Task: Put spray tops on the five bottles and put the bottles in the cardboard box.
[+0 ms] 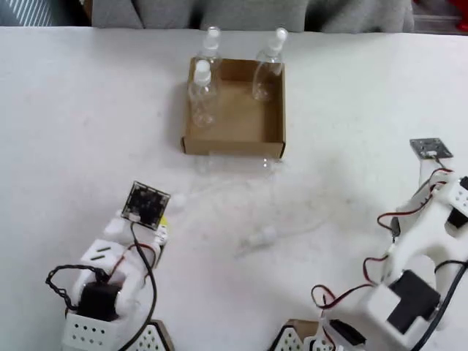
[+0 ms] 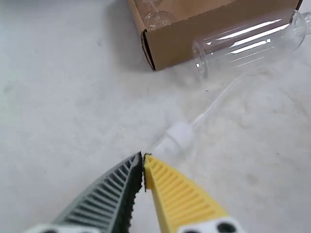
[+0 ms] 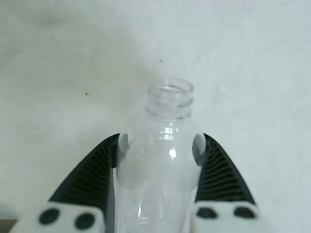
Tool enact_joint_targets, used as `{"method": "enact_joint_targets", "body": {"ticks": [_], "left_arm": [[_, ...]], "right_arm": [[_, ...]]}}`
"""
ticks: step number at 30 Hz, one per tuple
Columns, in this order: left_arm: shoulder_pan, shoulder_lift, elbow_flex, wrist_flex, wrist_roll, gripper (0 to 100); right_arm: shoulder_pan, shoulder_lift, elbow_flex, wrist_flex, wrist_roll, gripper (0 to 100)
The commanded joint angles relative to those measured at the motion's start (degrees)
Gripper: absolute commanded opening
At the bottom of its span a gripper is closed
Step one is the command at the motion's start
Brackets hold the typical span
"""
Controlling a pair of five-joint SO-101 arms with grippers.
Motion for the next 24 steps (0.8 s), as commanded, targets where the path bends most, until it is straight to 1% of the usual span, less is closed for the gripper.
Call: {"method": "enact_joint_targets", "body": {"ticks": [1, 4, 6, 8, 12, 14, 16, 19, 24], "left_arm": [[-0.92, -0.66, -0.53, 0.0, -0.44, 3], [-0.92, -0.66, -0.53, 0.0, -0.44, 3], [-0.92, -0.66, -0.53, 0.0, -0.44, 3], [-0.92, -0.66, -0.53, 0.09, -0.44, 3], [-0.92, -0.66, -0.53, 0.09, -0.44, 3], [-0.92, -0.66, -0.53, 0.09, -0.44, 3], [-0.92, -0.66, -0.53, 0.09, -0.44, 3], [-0.92, -0.66, -0.53, 0.09, -0.44, 3], [-0.92, -0.66, -0.53, 0.09, -0.44, 3]], "right_arm": [[0.48, -8.66, -0.62, 3.47, -0.88, 4.2], [0.48, -14.2, 4.04, 3.03, -0.97, 4.3], [0.48, -17.89, 8.53, 0.48, -2.29, 4.4], [0.48, -21.58, 13.54, -5.23, -6.33, 4.5], [-0.04, -27.91, 22.15, -20.97, -16.7, 4.6], [-0.48, -29.85, 23.47, -26.95, -21.71, 4.6], [-1.27, -30.29, 23.38, -30.9, -24.62, 4.6], [-3.82, -30.2, 22.95, -38.2, -25.58, 4.6], [-8.48, -30.2, 24.18, -53.32, -25.58, 4.2]]}}
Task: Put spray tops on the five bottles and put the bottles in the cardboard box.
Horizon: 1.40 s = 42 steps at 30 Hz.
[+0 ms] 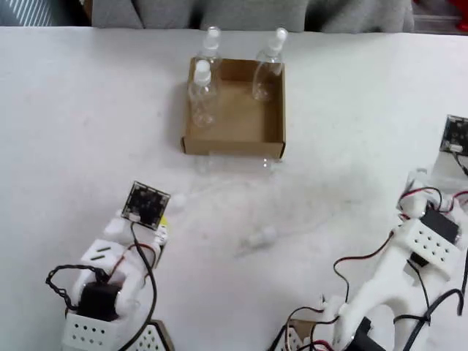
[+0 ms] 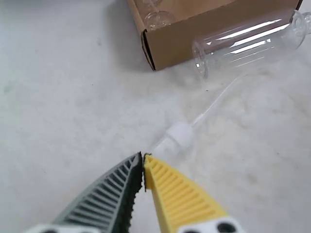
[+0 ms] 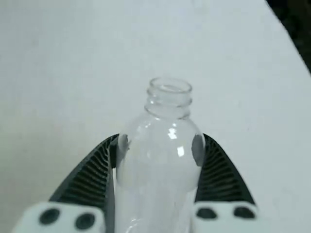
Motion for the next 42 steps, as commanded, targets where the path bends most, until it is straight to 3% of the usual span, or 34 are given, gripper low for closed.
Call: {"method": "enact_joint_targets", "body": {"ticks": [1, 10, 14, 18, 22, 28, 32, 35, 42], "left_arm": [[-1.01, -0.66, -0.53, 0.09, -0.44, 3], [-1.01, -0.66, -0.44, 0.0, -0.44, 3], [-1.01, -0.66, -0.44, 0.0, -0.44, 3], [-1.01, -0.66, -0.26, -1.85, -0.44, 3], [-0.75, -0.66, 0.97, -6.51, -0.26, 3], [0.31, -0.66, 0.09, -11.08, -0.18, 3], [5.32, -0.66, -4.57, -7.56, -0.18, 3], [9.36, -0.57, -8.26, -5.19, -0.18, 3], [15.43, 1.98, -15.3, -4.48, -0.09, 3]], "right_arm": [[-3.03, -2.07, 1.23, -10.77, -0.62, 4.3], [-8.22, -3.65, 21.63, -40.92, -0.79, 4.2], [-7.78, -7.34, 27.96, -48.22, -9.67, 4.1], [-8.13, -14.2, 32.79, -43.74, -17.76, 4.0], [-8.75, -23.69, 36.31, -32.57, -20.66, 4.0], [-8.4, -44.88, 39.21, -7.16, -20.66, 4.0], [-8.4, -61.49, 40.7, 9.63, -20.75, 4.0], [-7.78, -70.9, 45.19, 10.68, -20.48, 4.0], [-7.52, -63.16, 46.33, 6.2, -20.48, 4.0]]}}
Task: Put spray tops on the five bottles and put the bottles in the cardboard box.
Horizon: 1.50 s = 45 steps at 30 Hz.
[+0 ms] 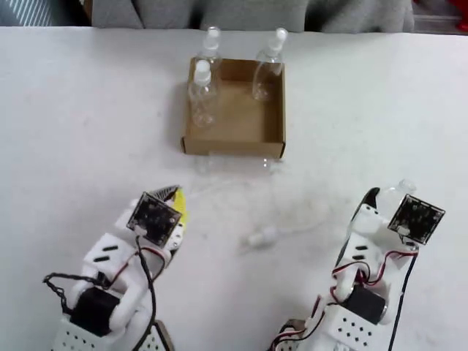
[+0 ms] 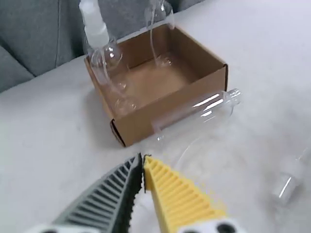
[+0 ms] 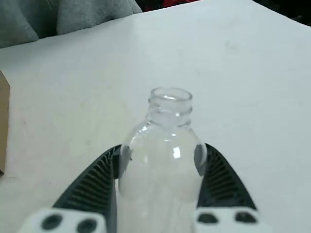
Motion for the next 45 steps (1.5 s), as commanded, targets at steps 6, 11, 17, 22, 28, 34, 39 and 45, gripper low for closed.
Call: {"method": "enact_joint_targets", "body": {"ticks": [6, 11, 17, 22, 28, 34, 39, 45], "left_arm": [[11.3, 24.13, -19.69, -0.26, 0.26, 3], [20.88, 42.51, -27.6, -0.53, -0.18, 3], [28.62, 52.79, -22.86, -13.01, -0.26, 6], [28.53, 58.42, -20.22, -20.66, 0.18, 21], [28.44, 69.14, -22.77, -25.93, -1.14, 25], [27.47, 86.99, -30.51, -29.45, -6.42, 22], [25.8, 98.33, -38.77, -29.27, -6.33, 20], [26.24, 100.7, -42.02, -25.14, -6.42, 9]], "right_arm": [[0.57, 1.8, 0.88, -2.24, -0.35, 4.0], [0.92, 0.13, 1.58, -1.8, -0.35, 4.0], [1.54, 0.22, 1.58, -1.71, -0.35, 4.0], [1.27, 0.22, 1.58, -1.71, -0.35, 4.0], [1.19, 0.22, 1.58, -1.71, -0.35, 4.0], [1.1, 0.13, 1.58, -1.71, -0.35, 4.0], [1.1, 0.13, 1.58, -1.71, -0.35, 4.0], [1.1, 0.04, 1.67, -1.71, -0.35, 4.0]]}}
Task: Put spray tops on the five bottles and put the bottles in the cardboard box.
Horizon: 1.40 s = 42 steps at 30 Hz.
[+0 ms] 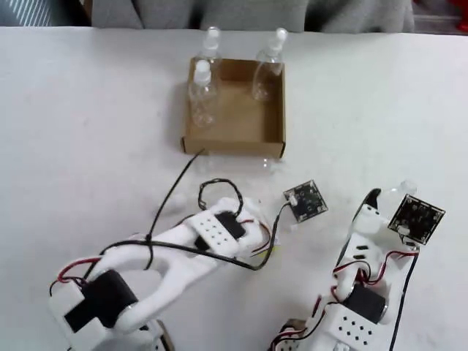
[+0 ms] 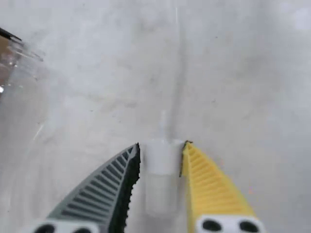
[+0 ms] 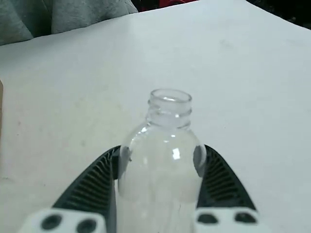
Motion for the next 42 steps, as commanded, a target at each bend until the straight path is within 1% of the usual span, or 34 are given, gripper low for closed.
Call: {"method": "enact_joint_targets", "body": {"ticks": [1, 3, 5, 6, 8, 12, 16, 20, 23, 24, 28, 32, 35, 39, 42], "left_arm": [[-0.4, 0.4, -3.69, 0.88, -0.35, 6], [0.31, 0.57, -3.78, 0.88, -0.35, 2], [0.92, 0.57, -3.6, 1.41, -0.62, 3], [1.1, 0.48, -3.52, 1.58, -1.93, 3], [1.1, 0.22, -3.96, 4.92, -6.77, 3], [1.1, 0.13, -6.59, 13.36, -19.25, 3], [1.1, 0.13, -6.86, 17.67, -28.84, 3], [0.66, 0.13, -7.12, 21.1, -35.43, 3], [0.66, 0.04, -7.47, 21.36, -36.22, 5], [0.4, 0.04, -8.0, 21.71, -35.43, 8], [-2.86, 0.04, -11.52, 23.3, -28.22, 18], [-5.93, 0.04, -14.51, 23.3, -20.13, 18], [-6.64, -1.1, -16.0, 23.38, -12.31, 18], [-6.64, -9.01, -14.95, 23.91, -4.48, 18], [-6.55, -17.63, -10.73, 25.23, 1.05, 18]], "right_arm": [[0.22, -0.84, 0.79, -0.92, -0.35, 4.0], [0.22, -0.84, 0.79, -0.92, -0.35, 4.0], [0.22, -0.84, 0.79, -0.92, -0.35, 4.0], [0.22, -0.84, 0.79, -0.92, -0.35, 4.0], [0.31, -0.75, 0.79, -0.92, -0.35, 4.0], [0.48, -0.75, 0.79, -0.92, -0.35, 4.0], [0.48, -0.66, 0.79, -0.92, -0.35, 4.0], [0.57, -0.66, 0.79, -0.92, -0.35, 4.0], [0.57, -0.66, 0.79, -0.92, -0.35, 4.0], [0.57, -0.66, 0.79, -0.92, -0.35, 4.0], [0.57, -0.66, 0.79, -0.92, -0.35, 4.0], [0.4, -0.66, 0.79, -0.92, -0.35, 4.0], [0.31, -0.66, 0.79, -0.84, -0.35, 4.0], [0.31, -0.66, 0.79, -0.84, -0.35, 4.0], [0.48, -0.66, 0.79, -0.84, -0.35, 4.0]]}}
